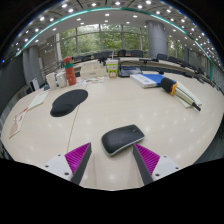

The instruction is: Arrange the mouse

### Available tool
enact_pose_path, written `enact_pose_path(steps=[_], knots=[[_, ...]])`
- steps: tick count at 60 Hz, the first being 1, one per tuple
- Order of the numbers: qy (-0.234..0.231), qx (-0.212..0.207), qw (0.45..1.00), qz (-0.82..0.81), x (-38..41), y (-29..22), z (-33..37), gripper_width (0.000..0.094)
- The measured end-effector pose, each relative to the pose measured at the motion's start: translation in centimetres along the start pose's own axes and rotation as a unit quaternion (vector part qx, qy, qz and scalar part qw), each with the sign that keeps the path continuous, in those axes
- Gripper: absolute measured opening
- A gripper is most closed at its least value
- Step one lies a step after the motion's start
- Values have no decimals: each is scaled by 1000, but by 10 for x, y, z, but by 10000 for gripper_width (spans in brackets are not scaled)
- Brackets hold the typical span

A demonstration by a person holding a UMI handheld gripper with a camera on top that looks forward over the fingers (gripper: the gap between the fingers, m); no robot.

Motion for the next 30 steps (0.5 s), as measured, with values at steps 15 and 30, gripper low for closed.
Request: enact_pose_path(steps=[15, 30], knots=[[-4, 7, 1000, -7, -3, -27, -30, 848], [41, 29, 999, 15, -11, -38, -55, 637]])
Point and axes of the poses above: the point between the fingertips, and its own axes, seen from behind it with the camera up: x to the left, y down, z backward, against the way the camera looks, the point moved 3 cm from there along z, backward, against the way the camera looks, and after that the axes turned 5 degrees about -y, right-handed, at the moved point
